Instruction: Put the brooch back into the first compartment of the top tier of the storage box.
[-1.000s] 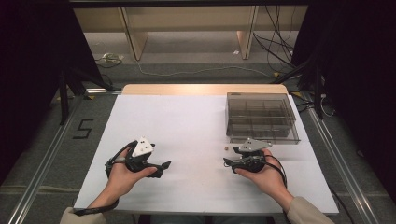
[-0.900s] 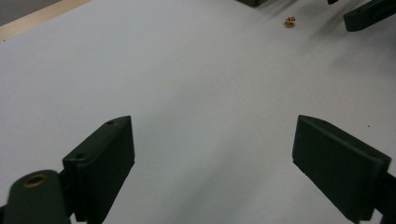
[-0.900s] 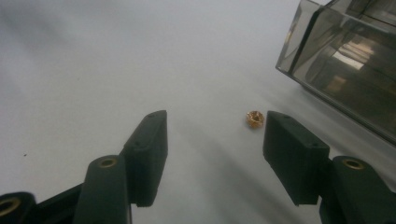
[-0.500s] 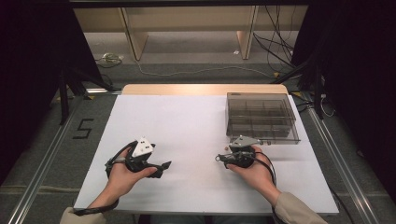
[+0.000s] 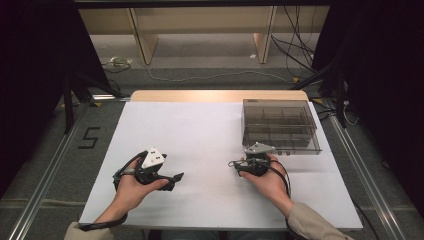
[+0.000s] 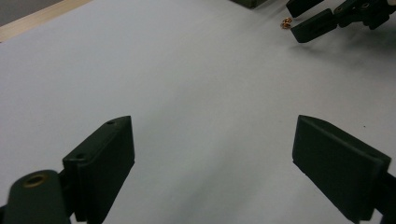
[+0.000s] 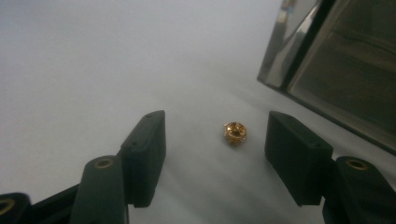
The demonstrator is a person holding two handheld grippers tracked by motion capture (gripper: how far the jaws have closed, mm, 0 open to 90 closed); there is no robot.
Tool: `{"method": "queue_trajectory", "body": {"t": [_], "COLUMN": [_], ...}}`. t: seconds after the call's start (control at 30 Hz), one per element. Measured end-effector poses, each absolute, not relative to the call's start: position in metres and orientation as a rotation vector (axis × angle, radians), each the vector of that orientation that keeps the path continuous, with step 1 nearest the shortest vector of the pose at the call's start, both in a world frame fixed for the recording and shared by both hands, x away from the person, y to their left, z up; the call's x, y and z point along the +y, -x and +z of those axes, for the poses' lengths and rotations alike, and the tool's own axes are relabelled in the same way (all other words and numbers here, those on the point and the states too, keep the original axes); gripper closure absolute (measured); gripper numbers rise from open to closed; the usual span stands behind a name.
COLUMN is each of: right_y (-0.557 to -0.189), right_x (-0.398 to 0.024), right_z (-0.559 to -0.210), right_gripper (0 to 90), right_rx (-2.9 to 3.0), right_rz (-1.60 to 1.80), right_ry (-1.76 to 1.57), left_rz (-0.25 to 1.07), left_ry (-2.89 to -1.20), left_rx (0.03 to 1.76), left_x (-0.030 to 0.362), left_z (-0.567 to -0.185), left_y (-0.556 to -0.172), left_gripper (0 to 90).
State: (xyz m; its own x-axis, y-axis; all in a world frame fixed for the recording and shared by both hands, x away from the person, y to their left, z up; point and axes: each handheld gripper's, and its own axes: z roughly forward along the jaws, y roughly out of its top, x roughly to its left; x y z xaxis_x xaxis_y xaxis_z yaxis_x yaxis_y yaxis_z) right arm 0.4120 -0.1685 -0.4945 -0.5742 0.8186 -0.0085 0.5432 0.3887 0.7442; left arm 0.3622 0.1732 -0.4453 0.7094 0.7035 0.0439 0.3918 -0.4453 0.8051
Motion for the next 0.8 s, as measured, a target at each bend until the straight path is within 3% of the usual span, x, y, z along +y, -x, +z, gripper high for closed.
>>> {"method": "queue_trajectory", "body": {"t": [0.33, 0.8], "right_y": [-0.417, -0.416], "right_x": [-0.163, -0.157], "right_z": [-0.498, -0.498], "right_gripper": [39.6, 54.2], "right_rx": [2.266, 2.270], "right_rz": [0.996, 0.996], "right_ry": [-1.206, -1.174], "left_rz": [0.479, 0.481], "left_ry": [-2.085, -2.089], "left_rx": [0.831, 0.828], "left_x": [0.173, 0.173], "left_z": [-0.445, -0.445], "left_y": [-0.362, -0.362], "left_gripper": [13.0, 13.0]}}
